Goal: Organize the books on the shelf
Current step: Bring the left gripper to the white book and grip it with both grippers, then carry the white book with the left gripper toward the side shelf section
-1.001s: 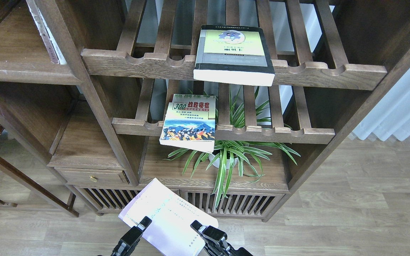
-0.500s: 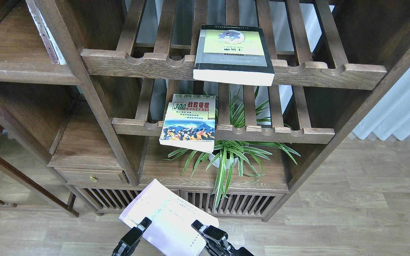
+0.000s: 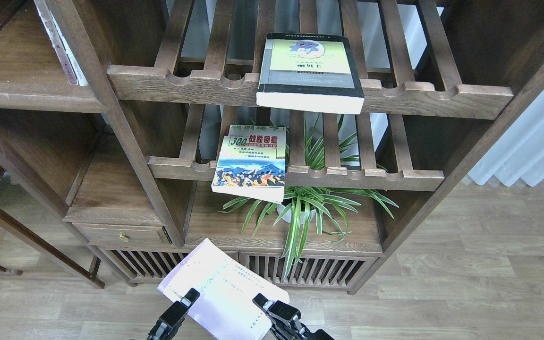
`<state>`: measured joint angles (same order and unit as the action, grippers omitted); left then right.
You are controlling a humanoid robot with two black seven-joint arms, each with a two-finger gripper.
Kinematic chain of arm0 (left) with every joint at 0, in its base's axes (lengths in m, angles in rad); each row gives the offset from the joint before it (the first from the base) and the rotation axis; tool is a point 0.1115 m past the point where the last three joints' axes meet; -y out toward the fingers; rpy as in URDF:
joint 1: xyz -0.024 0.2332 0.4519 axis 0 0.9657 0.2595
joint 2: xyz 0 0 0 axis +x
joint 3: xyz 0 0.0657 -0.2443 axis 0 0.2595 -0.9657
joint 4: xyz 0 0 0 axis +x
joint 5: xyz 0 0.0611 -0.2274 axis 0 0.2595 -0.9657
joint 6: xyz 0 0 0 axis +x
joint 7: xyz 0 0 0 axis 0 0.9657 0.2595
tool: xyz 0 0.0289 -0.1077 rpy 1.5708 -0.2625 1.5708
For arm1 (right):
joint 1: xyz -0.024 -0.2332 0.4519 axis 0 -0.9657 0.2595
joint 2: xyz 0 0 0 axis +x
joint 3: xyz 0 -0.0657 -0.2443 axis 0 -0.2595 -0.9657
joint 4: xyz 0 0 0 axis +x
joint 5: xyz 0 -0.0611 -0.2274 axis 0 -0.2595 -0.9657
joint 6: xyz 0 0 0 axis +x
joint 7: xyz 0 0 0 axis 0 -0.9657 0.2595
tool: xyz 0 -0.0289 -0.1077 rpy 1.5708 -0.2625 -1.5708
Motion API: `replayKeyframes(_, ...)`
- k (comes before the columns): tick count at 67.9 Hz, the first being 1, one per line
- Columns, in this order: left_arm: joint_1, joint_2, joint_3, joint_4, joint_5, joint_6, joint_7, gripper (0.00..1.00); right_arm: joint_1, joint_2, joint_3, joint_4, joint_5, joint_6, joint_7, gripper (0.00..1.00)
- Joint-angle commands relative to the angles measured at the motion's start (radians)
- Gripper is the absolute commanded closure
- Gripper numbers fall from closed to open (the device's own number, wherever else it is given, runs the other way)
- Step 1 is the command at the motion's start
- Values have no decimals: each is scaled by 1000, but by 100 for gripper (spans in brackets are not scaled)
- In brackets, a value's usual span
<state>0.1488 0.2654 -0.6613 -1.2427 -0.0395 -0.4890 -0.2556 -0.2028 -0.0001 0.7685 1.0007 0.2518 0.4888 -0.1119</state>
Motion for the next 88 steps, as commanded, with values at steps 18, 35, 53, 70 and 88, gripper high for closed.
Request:
replayKeyframes(18,-2,0,-201,2,0,0,10,93,5,0,6,-1,-3,0,-2,14)
replayKeyframes(35,-3,0,-199,0,0,0,12,93,5,0,29,-45,9,0,5,97)
replayKeyframes(53,-3,0,-199,0,0,0,10,93,10,0,0,-53,-3,0,-5,13)
replayKeyframes(70,-8,2,-199,0,0,0,12,93,11,0,-3,-51,0,0,5,1)
replayKeyframes(88,25,48,-234,-23,-2,0,18,93,16,0,11,-51,1,0,5,1)
